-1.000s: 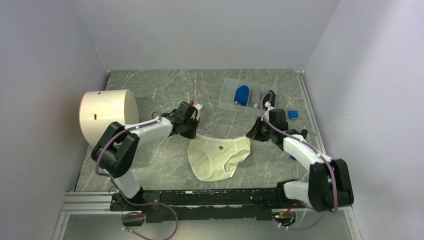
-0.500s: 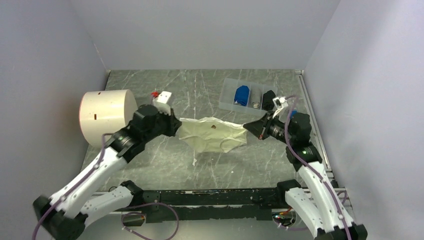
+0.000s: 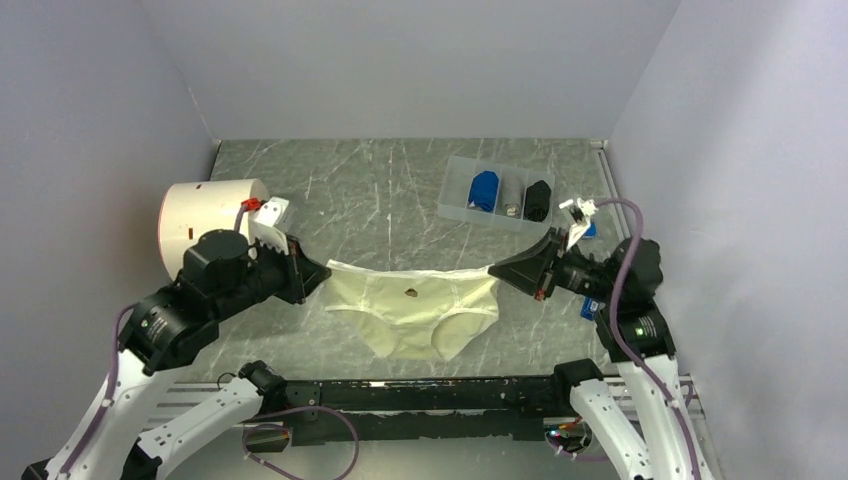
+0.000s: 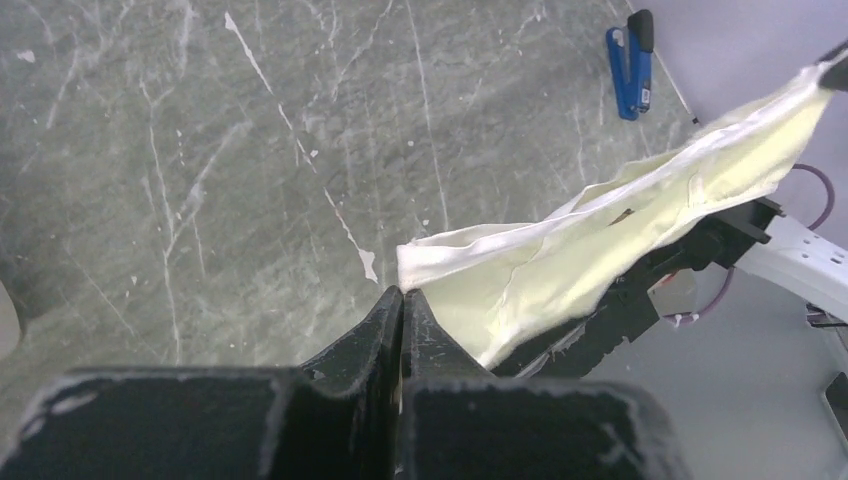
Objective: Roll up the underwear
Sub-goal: Flatten out the underwear at the center of the board.
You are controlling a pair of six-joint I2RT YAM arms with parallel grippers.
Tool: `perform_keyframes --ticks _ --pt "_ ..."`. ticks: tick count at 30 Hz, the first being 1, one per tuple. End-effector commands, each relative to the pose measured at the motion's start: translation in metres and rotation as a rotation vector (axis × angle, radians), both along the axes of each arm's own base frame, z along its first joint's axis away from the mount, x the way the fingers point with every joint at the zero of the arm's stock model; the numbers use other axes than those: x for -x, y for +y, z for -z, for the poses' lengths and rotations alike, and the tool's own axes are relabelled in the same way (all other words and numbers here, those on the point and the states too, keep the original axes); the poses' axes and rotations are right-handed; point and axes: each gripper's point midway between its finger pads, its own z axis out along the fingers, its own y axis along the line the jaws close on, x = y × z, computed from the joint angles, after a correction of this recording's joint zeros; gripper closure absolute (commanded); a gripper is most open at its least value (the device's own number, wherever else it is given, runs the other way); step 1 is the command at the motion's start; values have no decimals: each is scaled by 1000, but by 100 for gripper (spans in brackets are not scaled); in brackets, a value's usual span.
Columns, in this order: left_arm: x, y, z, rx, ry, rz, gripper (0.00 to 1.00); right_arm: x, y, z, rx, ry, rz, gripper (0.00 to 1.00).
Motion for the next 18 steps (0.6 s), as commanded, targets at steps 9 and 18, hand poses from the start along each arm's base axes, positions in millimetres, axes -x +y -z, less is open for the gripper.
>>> perform_keyframes --ticks 9,18 --pt "-99 -27 145 -212 167 -210 95 -154 -18 178 185 483 400 100" --pt "-175 -38 206 -405 162 -285 95 -236 -20 252 338 509 445 99"
